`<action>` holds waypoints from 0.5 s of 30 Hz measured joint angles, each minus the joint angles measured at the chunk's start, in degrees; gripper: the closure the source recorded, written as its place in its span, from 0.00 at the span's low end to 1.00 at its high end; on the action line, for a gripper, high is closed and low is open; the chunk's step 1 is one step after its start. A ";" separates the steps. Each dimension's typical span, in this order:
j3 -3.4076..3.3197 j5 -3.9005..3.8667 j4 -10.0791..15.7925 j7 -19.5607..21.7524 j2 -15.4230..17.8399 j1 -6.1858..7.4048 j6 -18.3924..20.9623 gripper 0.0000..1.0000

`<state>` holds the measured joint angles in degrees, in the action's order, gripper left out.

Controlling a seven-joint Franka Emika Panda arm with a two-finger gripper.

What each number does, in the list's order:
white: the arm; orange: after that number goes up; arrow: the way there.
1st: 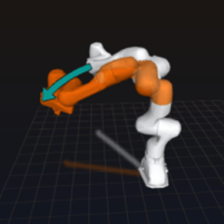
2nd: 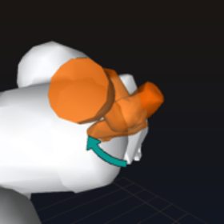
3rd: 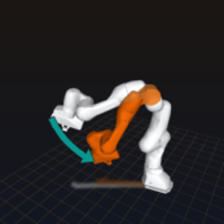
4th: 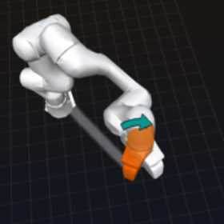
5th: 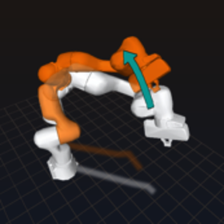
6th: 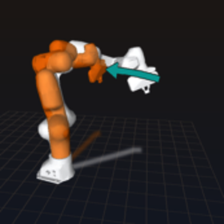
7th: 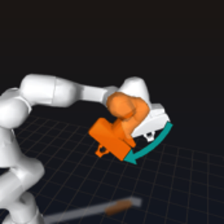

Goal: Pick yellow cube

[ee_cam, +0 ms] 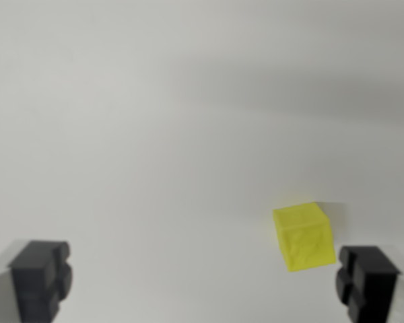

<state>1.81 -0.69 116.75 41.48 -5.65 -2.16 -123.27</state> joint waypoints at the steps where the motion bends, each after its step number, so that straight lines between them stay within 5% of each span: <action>1: 0.00 0.01 0.49 -0.30 0.06 -0.14 -0.40 0.00; 15: -0.01 0.09 6.60 -4.63 0.51 -2.18 -5.95 0.00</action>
<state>1.80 -0.60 123.36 36.85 -5.15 -4.33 -129.22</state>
